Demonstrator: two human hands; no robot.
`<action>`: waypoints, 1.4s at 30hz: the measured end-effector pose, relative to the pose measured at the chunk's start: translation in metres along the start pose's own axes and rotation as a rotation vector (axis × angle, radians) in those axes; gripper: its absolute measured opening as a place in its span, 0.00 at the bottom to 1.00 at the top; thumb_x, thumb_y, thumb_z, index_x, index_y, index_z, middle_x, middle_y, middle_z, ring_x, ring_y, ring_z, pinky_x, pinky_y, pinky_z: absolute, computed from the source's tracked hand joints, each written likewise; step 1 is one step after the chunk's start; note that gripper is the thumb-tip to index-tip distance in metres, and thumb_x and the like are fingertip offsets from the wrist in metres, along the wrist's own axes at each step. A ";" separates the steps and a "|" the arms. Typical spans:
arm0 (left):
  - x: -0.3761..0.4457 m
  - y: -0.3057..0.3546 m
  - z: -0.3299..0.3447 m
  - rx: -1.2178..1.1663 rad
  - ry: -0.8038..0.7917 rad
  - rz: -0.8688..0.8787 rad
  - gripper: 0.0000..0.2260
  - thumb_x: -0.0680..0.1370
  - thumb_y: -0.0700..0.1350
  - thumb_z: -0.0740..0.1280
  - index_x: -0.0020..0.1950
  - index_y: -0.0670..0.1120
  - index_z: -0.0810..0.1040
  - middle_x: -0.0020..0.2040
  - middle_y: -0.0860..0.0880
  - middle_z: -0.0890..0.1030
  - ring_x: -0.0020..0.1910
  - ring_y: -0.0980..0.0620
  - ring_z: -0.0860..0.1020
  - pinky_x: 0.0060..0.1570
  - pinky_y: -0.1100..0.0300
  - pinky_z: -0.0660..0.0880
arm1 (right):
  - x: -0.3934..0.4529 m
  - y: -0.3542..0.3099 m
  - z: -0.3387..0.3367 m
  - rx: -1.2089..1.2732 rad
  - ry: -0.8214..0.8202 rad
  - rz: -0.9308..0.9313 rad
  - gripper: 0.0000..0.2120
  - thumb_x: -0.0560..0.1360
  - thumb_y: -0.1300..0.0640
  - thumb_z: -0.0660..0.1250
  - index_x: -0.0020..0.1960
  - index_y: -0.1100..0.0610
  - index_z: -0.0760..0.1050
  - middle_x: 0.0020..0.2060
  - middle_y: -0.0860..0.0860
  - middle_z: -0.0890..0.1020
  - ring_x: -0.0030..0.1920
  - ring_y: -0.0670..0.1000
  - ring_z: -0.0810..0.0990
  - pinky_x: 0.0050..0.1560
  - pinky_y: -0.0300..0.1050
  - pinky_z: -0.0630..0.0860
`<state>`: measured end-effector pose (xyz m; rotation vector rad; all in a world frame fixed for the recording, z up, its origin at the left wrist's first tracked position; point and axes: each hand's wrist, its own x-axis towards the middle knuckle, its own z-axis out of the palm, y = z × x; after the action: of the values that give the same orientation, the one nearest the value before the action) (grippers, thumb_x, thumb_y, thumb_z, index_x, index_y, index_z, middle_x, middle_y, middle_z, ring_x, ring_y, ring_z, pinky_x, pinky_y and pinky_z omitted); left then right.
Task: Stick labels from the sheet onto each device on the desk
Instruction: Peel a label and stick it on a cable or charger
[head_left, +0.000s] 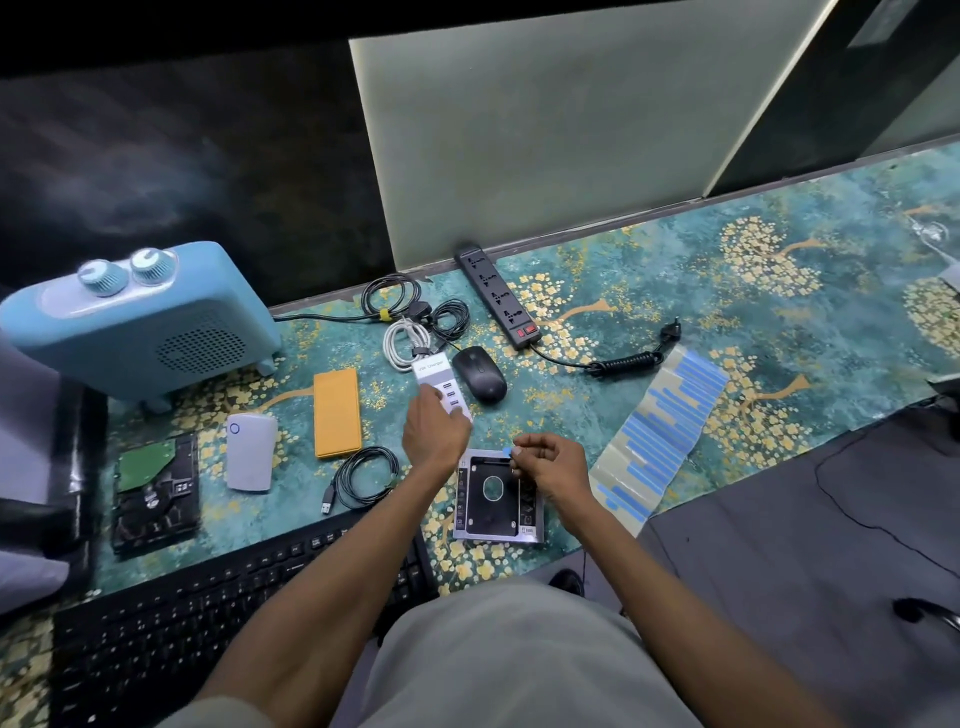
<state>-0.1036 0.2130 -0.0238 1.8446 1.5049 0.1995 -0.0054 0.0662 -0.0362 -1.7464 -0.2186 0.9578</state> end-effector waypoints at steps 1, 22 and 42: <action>0.003 0.003 -0.002 0.045 0.019 -0.037 0.22 0.77 0.49 0.69 0.66 0.43 0.67 0.59 0.42 0.76 0.51 0.41 0.78 0.43 0.52 0.74 | 0.000 -0.001 -0.001 0.003 -0.003 -0.003 0.05 0.75 0.69 0.73 0.51 0.66 0.82 0.37 0.60 0.84 0.37 0.54 0.83 0.44 0.48 0.84; 0.022 -0.022 -0.041 -1.172 -0.434 -0.534 0.17 0.70 0.35 0.57 0.56 0.34 0.75 0.43 0.41 0.76 0.37 0.43 0.77 0.34 0.56 0.78 | -0.002 -0.035 0.042 0.026 -0.095 0.001 0.01 0.75 0.66 0.74 0.47 0.63 0.84 0.36 0.56 0.83 0.36 0.52 0.81 0.39 0.44 0.84; 0.000 -0.034 -0.034 -0.666 -0.202 -0.289 0.24 0.86 0.55 0.53 0.78 0.44 0.60 0.72 0.40 0.70 0.61 0.40 0.73 0.54 0.48 0.74 | -0.007 -0.042 0.076 0.044 -0.268 0.012 0.03 0.74 0.69 0.74 0.46 0.64 0.83 0.36 0.57 0.83 0.34 0.51 0.80 0.37 0.41 0.82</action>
<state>-0.1487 0.2296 -0.0204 1.0777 1.3314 0.3188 -0.0500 0.1335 -0.0040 -1.5779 -0.3567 1.1961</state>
